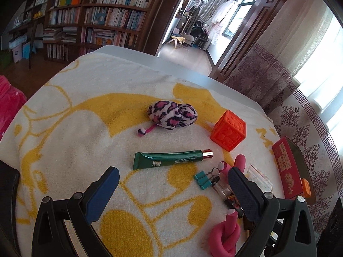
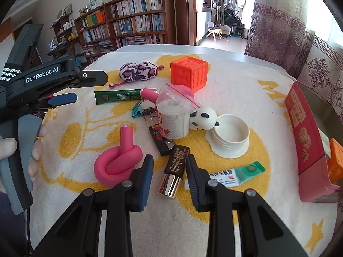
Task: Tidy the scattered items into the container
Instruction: 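Move both open grippers back over the remaining items on the towel, then grasp the black-silver lipstick tube with the right gripper while the left grasps a teal binder clip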
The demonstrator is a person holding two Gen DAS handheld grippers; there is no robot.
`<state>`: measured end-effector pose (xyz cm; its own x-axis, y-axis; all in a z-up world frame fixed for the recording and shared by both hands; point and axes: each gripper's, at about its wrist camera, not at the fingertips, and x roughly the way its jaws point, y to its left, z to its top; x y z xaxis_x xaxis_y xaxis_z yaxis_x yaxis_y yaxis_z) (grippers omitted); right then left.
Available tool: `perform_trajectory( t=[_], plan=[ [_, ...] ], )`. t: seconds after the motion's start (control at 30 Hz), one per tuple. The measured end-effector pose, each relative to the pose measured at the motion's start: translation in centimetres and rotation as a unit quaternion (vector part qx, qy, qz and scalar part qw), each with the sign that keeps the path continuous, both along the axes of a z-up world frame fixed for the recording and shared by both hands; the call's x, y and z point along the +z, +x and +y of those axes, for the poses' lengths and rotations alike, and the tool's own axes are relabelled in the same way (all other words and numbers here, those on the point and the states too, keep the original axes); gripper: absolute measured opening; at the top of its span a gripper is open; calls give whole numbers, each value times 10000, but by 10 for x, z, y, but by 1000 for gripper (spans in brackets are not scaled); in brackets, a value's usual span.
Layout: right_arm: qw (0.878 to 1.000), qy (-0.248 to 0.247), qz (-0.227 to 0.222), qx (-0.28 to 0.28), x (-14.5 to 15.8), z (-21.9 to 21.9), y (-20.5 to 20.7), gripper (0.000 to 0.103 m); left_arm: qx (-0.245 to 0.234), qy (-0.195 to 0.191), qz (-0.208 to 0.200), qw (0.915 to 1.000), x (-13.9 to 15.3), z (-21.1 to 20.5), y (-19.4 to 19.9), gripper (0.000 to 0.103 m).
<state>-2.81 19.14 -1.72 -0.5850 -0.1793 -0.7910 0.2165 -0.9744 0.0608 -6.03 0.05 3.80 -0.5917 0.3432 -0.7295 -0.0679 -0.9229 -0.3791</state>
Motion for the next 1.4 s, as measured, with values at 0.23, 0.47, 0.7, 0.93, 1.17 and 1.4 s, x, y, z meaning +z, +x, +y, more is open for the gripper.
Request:
perform_trajectory(
  t=[0.23,0.47,0.7,0.93,1.17,1.4],
  plan=[
    [9994,173,-272,-88,-17,-1,-14,29,2,-63,-58,10000,-6,-4,-2,102],
    [9994,-94,-207,-271,-16,15,-12,22,-437,-510,63,9977,-9,14,-1,102],
    [9983,-327,-180,-445,-17,34,-11,22,-1251,-1191,109,9849,-21,60,-1,102],
    [9972,-603,-200,-385,-18,42,-12,22,-1312,-1282,-134,9829,-34,76,-21,101],
    [9961,-772,-221,-352,-19,46,-11,22,-1187,-1202,-53,9856,-37,82,-34,79],
    [9955,-856,-226,-342,-19,49,-11,22,-1128,-1482,79,9825,-36,84,-28,23]
  ],
)
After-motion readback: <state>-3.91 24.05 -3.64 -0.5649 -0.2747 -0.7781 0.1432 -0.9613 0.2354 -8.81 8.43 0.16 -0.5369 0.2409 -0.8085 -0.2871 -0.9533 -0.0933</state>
